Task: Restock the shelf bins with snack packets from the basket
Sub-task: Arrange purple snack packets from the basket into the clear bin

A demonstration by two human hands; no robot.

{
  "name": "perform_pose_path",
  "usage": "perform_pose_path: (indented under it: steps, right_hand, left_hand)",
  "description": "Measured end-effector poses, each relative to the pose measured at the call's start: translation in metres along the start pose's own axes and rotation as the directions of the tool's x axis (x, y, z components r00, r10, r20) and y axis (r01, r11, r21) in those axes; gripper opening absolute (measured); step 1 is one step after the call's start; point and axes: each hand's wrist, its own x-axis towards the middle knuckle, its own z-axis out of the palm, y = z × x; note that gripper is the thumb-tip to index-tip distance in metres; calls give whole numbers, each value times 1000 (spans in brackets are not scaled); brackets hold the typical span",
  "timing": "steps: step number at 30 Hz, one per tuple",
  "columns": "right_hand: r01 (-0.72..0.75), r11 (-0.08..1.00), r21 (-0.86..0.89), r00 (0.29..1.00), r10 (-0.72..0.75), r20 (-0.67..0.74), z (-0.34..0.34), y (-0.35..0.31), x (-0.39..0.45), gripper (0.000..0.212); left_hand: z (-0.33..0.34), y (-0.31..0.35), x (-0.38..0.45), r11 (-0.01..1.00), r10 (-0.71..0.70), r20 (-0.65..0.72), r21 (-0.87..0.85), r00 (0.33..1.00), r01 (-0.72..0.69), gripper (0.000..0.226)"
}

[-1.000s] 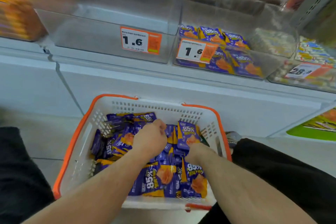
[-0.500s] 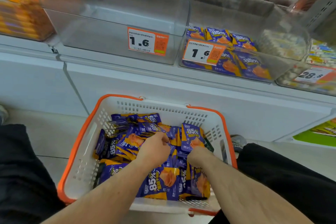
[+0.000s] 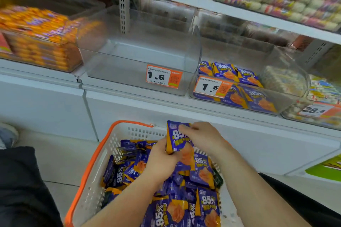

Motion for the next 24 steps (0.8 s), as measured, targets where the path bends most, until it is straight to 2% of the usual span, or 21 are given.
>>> perform_pose_path:
  steps: [3, 5, 7, 10, 11, 12, 13, 14, 15, 16, 18, 20, 21, 24]
  right_hand:
    - [51, 994, 100, 997, -44, -70, -11, -12, -8, 22]
    - [119, 950, 290, 990, -90, -109, -12, -22, -16, 16]
    - [203, 859, 471, 972, -121, -200, -14, -33, -22, 23]
    - [353, 752, 557, 909, -135, -395, -33, -47, -28, 27]
    - [411, 729, 548, 869, -130, -478, -45, -50, -29, 29]
    - [467, 711, 526, 814, -114, -569, -61, -52, -26, 29]
    - [514, 686, 516, 757, -79, -649, -79, -54, -23, 30]
    - [543, 659, 520, 711, -31, -703, -99, -55, -17, 29]
    - [554, 643, 529, 681, 15, -732, -117, -57, -11, 29]
    - [548, 648, 529, 665, 46, -745, -134, -57, 0, 27]
    - [491, 685, 538, 693, 67, -718, -157, -57, 29, 34]
    - [357, 767, 533, 773, 78, -630, -169, -53, 65, 49]
    - [282, 822, 494, 804, 78, -589, -172, -50, 84, 54]
    - [60, 979, 196, 889, 37, -456, -168, -44, 124, 58]
  left_hand:
    - [-14, 26, 2, 965, 18, -6, -261, 1000, -19, 28]
    - [-16, 47, 6, 918, 41, -11, -394, 999, -42, 27]
    - [-13, 69, 11, 897, 91, -37, -431, 995, -98, 25]
    - [-7, 104, 21, 892, 227, -95, -380, 969, -246, 14]
    - [-6, 116, 25, 878, 313, -136, -336, 940, -341, 12]
    - [-7, 123, 33, 855, 441, -197, -204, 876, -477, 19]
    - [-8, 128, 44, 804, 583, -217, 14, 783, -595, 30]
    - [-8, 132, 57, 709, 698, -169, 294, 696, -640, 42]
    - [-6, 132, 75, 574, 768, -109, 556, 632, -601, 50]
    - [-3, 131, 90, 450, 792, -64, 733, 607, -510, 54]
    - [3, 126, 108, 299, 769, 4, 882, 639, -365, 61]
    - [9, 120, 116, 241, 705, 66, 914, 706, -326, 73]
    - [9, 116, 119, 215, 702, 90, 919, 707, -331, 79]
    - [8, 114, 119, 180, 718, 110, 925, 687, -336, 87]
